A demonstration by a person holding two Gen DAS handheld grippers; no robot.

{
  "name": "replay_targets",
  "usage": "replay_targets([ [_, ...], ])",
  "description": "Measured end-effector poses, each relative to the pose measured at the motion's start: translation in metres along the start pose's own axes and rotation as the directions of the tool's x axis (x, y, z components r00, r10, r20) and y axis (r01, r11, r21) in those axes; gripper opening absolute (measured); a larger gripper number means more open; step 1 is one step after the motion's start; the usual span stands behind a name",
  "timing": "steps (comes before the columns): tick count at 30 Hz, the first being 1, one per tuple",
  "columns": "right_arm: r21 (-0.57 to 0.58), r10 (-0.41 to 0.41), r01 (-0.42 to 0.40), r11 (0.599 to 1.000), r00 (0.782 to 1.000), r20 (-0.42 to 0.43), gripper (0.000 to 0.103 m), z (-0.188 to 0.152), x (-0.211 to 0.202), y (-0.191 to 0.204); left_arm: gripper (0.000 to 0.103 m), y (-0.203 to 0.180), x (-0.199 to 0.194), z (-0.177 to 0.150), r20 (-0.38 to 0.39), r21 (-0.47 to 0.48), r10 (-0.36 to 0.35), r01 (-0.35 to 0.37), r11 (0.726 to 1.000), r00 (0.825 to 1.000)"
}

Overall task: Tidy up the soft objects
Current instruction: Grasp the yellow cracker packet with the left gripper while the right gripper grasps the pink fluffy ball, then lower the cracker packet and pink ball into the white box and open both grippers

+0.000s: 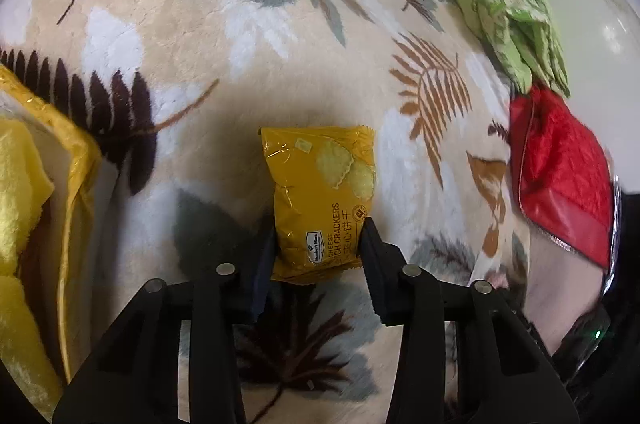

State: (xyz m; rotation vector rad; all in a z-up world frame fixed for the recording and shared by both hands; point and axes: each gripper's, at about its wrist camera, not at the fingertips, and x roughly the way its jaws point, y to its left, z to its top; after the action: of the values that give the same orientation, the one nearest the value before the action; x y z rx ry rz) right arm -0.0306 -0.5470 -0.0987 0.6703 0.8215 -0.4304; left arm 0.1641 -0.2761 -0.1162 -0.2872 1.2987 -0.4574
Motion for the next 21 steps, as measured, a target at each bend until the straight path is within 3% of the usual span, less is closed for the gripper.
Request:
replay_targets([
  [5,-0.043,0.045,-0.045,0.998,0.999,0.008,0.026,-0.015,-0.016,0.013,0.039,0.0,-0.015,-0.031,-0.03,0.048,-0.016,0.017,0.999,0.999],
  [10,-0.082,0.152,-0.152,0.985,0.988,-0.003,0.026,-0.043,-0.046,0.04,0.039,0.006,-0.039,-0.068,-0.029,0.081,-0.078,0.08,0.994,0.997],
  [14,-0.084,0.301,-0.304,0.949,0.953,-0.045,0.027,-0.068,-0.067,0.066,0.039,0.013,-0.075,-0.091,-0.014,0.101,-0.138,0.139,0.985,0.99],
  [17,-0.129,0.348,-0.354,0.927,0.935,-0.062,0.027,-0.081,-0.08,0.091,0.039,0.019,-0.118,-0.101,0.033,0.136,-0.182,0.176,0.975,0.983],
  [21,-0.196,0.432,-0.443,0.875,0.897,-0.097,0.027,-0.099,-0.098,0.134,0.039,0.042,-0.176,-0.112,0.099,0.153,-0.209,0.193,0.969,0.973],
])
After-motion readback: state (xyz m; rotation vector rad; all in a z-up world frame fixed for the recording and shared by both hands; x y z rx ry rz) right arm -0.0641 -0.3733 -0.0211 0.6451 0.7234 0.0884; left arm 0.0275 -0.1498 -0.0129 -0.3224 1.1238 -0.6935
